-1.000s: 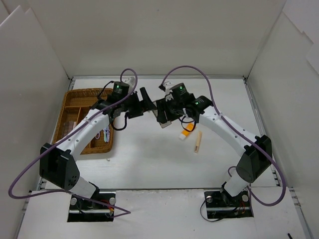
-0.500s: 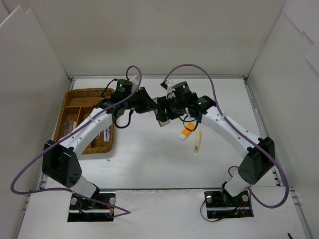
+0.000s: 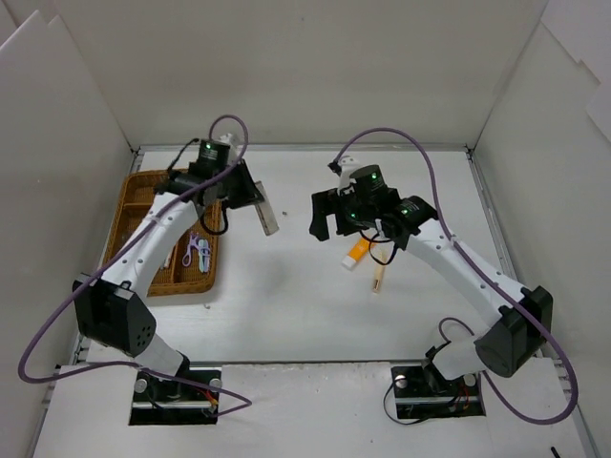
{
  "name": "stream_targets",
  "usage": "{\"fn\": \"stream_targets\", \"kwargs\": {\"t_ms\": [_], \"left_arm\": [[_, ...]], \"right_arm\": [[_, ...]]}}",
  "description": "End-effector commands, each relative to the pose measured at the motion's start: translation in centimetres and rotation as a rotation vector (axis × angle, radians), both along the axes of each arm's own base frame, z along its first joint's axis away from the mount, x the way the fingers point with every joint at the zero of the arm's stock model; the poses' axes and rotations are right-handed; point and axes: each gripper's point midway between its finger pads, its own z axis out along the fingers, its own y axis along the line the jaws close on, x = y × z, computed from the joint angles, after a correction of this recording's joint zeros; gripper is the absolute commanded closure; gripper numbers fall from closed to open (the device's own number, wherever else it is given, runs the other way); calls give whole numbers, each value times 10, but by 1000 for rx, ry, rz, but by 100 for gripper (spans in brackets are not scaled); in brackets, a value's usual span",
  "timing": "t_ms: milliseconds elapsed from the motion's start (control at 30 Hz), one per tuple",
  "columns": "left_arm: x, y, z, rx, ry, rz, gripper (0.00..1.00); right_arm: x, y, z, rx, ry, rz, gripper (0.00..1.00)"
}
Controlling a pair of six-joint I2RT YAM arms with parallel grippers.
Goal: Organize the makeup
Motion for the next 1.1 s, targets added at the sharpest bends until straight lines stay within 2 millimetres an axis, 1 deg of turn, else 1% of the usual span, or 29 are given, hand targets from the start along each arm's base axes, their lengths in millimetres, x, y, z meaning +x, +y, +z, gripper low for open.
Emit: {"fn": "stream_targets", "kwargs": {"t_ms": [0,33,67,100,133,167,200,233,267,300,333,400,433,500,533,600,633,667,700,733,767,933,967,1000,1033,1067], "left_arm": [[14,80,58,302,-165,137,100],[4,103,51,391,-104,160,100],[7,135,56,534,-112,266,100],[8,155,63,625,-111,292,100],[-2,169,60,706,-68,302,100],[-4,190,62,770,-44,351,100],[-9,213,61,881,-4,398,100],[-11,223,59,930,21,411,100],[-13,241,58,995,52,451,100],[-11,245,49,1043,89,443,100],[-16,256,44,1092,134,436,100],[-18,278,32,1212,215,463,100],[-22,285,26,1254,255,463,100],[-21,302,12,1337,329,482,100],[-20,304,8,1353,337,481,100],[-17,316,-5,1393,378,492,100],[-14,316,-9,1400,377,486,100],[-12,322,-14,1421,393,471,100],[-8,327,-19,1423,393,479,100],[-4,327,-25,1435,397,456,100],[-5,333,-31,1447,417,454,100],[-1,360,-46,1481,474,472,100],[1,358,-54,1465,475,448,100],[5,363,-57,1458,464,455,100],[6,362,-61,1454,459,450,100],[5,366,-69,1441,475,439,100]], "right_arm": [[7,-33,29,6,-129,-99,8],[5,-42,17,-26,-117,-109,8],[3,-48,14,-47,-119,-124,7],[1,-55,15,-56,-132,-132,7],[-1,-60,7,-78,-121,-141,7],[-1,-66,4,-98,-123,-159,7],[-4,-69,2,-111,-123,-159,7],[-6,-72,-6,-128,-110,-162,7],[-6,-75,-7,-138,-109,-169,7],[-7,-78,-11,-148,-101,-174,7],[-8,-79,-13,-155,-94,-173,7],[-10,-79,-16,-153,-83,-177,7],[-11,-79,-17,-151,-77,-175,7],[-15,-76,-20,-135,-58,-170,7],[-16,-74,-22,-130,-47,-162,7],[-20,-72,-26,-125,-25,-158,7],[-20,-71,-27,-122,-15,-156,7],[-22,-71,-28,-123,-6,-151,7],[-22,-70,-30,-123,3,-152,7],[-24,-70,-32,-129,12,-149,7],[-23,-70,-32,-130,16,-154,7],[-19,-70,-27,-144,15,-163,7],[-19,-70,-28,-148,23,-163,7],[-18,-69,-26,-145,22,-165,7],[-18,-68,-26,-146,23,-164,7],[-17,-69,-27,-151,31,-167,7]]}}
